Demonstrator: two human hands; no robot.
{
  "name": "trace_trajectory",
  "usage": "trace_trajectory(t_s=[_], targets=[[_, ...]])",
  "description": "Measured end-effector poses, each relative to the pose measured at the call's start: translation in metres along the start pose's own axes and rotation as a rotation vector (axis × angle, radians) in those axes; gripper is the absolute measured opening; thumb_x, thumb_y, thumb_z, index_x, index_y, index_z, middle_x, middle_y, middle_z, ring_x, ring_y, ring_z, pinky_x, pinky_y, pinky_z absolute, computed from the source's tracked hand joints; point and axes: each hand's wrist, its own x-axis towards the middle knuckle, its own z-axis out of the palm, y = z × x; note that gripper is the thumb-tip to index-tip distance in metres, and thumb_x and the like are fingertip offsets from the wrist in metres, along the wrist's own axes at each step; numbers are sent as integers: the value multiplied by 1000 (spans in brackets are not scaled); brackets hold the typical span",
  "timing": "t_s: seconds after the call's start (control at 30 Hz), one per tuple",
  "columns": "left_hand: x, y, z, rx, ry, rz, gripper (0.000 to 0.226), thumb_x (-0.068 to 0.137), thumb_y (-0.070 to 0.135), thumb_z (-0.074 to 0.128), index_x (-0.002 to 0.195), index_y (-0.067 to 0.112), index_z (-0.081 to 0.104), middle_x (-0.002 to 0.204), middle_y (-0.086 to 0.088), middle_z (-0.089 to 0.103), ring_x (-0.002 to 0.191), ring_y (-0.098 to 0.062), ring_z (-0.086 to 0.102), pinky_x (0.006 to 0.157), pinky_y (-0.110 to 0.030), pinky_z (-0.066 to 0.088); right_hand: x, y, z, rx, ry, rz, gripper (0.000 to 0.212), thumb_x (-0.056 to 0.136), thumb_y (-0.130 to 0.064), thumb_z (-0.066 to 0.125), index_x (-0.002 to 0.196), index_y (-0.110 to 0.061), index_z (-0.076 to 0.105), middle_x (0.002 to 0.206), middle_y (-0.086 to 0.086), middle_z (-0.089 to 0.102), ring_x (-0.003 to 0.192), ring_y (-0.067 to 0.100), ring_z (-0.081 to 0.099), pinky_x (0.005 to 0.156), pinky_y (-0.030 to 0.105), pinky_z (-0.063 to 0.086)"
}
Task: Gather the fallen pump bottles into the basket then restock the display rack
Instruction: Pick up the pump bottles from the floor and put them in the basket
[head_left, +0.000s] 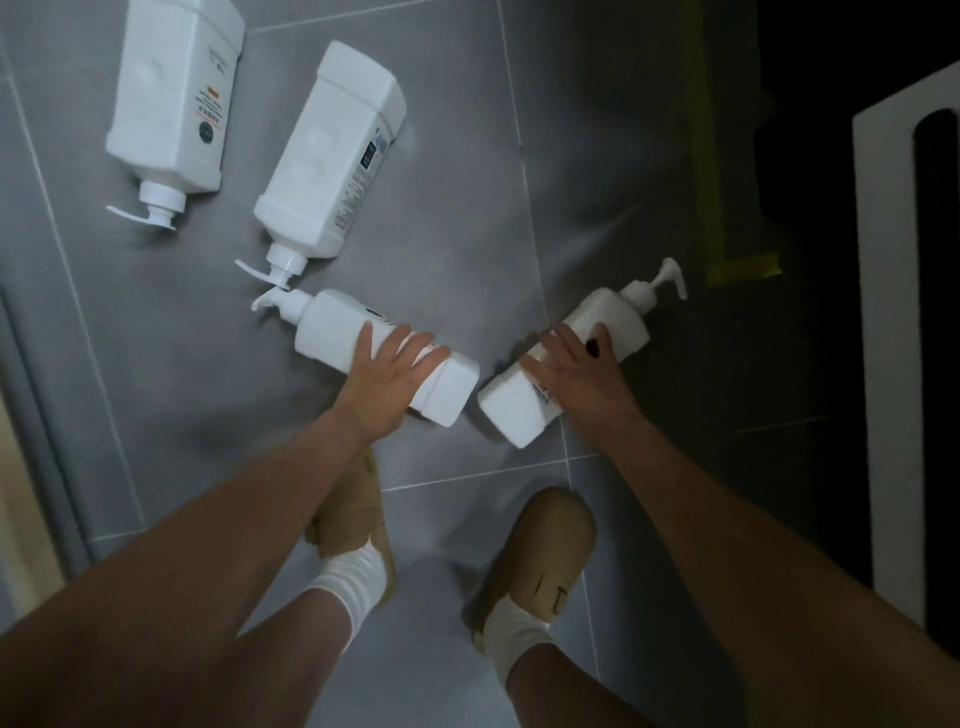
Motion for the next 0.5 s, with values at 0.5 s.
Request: trace_trajectory(t_s=[0.5], targets=[[36, 36, -33, -1356, 186, -1671, 116, 80, 46, 69, 149, 7, -15, 155, -13, 10, 138, -29, 26, 111, -38, 21, 31, -17, -16, 1553, 156, 1311, 121, 75, -55, 71, 150, -15, -16, 153, 20, 15, 132, 36, 38, 105, 51, 41]])
